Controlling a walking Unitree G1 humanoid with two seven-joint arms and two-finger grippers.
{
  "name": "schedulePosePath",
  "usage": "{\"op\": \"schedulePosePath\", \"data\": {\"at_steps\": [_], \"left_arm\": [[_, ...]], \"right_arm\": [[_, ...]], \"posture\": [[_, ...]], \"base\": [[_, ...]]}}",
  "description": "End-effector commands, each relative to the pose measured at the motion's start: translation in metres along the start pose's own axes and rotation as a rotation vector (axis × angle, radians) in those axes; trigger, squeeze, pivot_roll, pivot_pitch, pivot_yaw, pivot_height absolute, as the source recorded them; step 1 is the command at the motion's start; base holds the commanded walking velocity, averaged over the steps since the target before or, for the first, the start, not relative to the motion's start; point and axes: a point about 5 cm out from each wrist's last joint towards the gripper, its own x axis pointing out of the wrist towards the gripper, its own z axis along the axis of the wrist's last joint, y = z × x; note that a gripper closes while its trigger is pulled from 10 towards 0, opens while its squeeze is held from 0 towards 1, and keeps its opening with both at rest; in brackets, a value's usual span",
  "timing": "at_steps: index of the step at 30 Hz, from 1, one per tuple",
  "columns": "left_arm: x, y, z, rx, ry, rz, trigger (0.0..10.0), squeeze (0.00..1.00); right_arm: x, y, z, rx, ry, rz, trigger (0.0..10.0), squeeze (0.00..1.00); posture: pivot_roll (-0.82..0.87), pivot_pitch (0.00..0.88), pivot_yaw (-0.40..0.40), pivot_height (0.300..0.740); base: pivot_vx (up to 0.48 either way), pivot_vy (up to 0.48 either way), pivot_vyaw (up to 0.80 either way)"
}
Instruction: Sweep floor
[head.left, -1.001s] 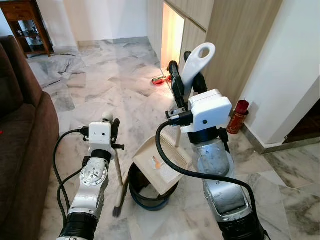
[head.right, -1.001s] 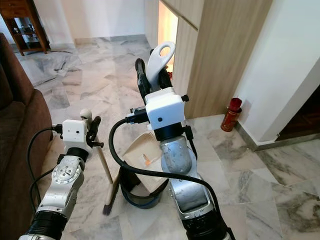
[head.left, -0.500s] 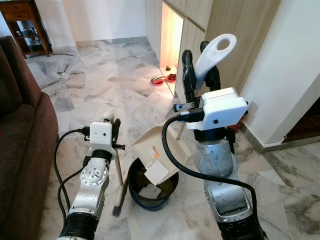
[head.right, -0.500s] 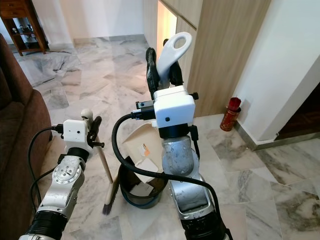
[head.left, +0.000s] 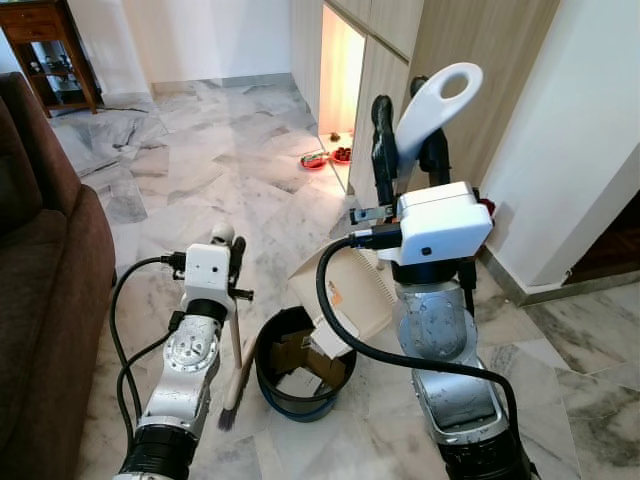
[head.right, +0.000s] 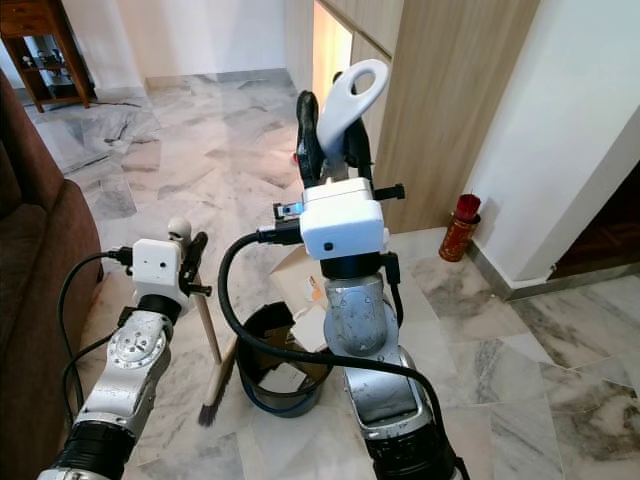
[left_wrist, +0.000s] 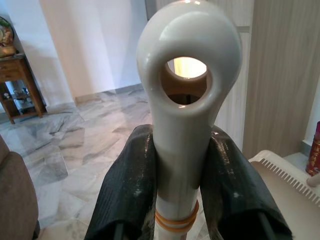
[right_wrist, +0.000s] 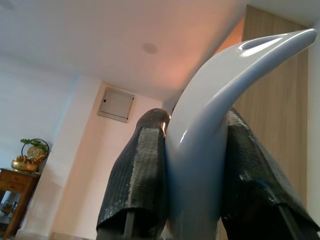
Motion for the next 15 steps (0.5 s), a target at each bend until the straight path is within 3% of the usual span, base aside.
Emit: {"op": "schedulePosePath", "data": {"at_steps": [1,6,10,13,15], "left_arm": [[0.003,0.001,0.012,0.015,-0.066,-0.004,10.0,0.00],[0.003,0.001,0.013,0.018,-0.069,-0.005,10.0,0.00],[0.003,0.001,0.013,0.019,-0.070,-0.006,10.0,0.00],[0.003,0.000,0.013,0.018,-0.071,-0.009,10.0,0.00],[0.003,0.000,0.013,0.017,-0.071,-0.009,10.0,0.00]], "right_arm": [[0.005,-0.003,0.018,0.022,-0.095,-0.019,10.0,0.00],[0.005,-0.005,0.018,0.027,-0.096,-0.057,10.0,0.00],[0.006,-0.008,0.023,-0.020,-0.136,-0.071,10.0,0.00],[0.005,-0.013,0.017,0.075,-0.051,-0.169,10.0,0.00],[0.005,-0.015,0.016,0.081,-0.044,-0.183,10.0,0.00]], "posture": [[0.01,0.000,-0.029,0.740],[0.02,0.000,-0.028,0.740],[0.01,0.000,-0.029,0.740],[0.01,0.000,-0.030,0.740],[0.01,0.000,-0.030,0.740]], "base": [[0.000,0.000,0.00],[0.000,0.000,0.00],[0.000,0.000,0.00],[0.000,0.000,0.00],[0.000,0.000,0.00]]}}
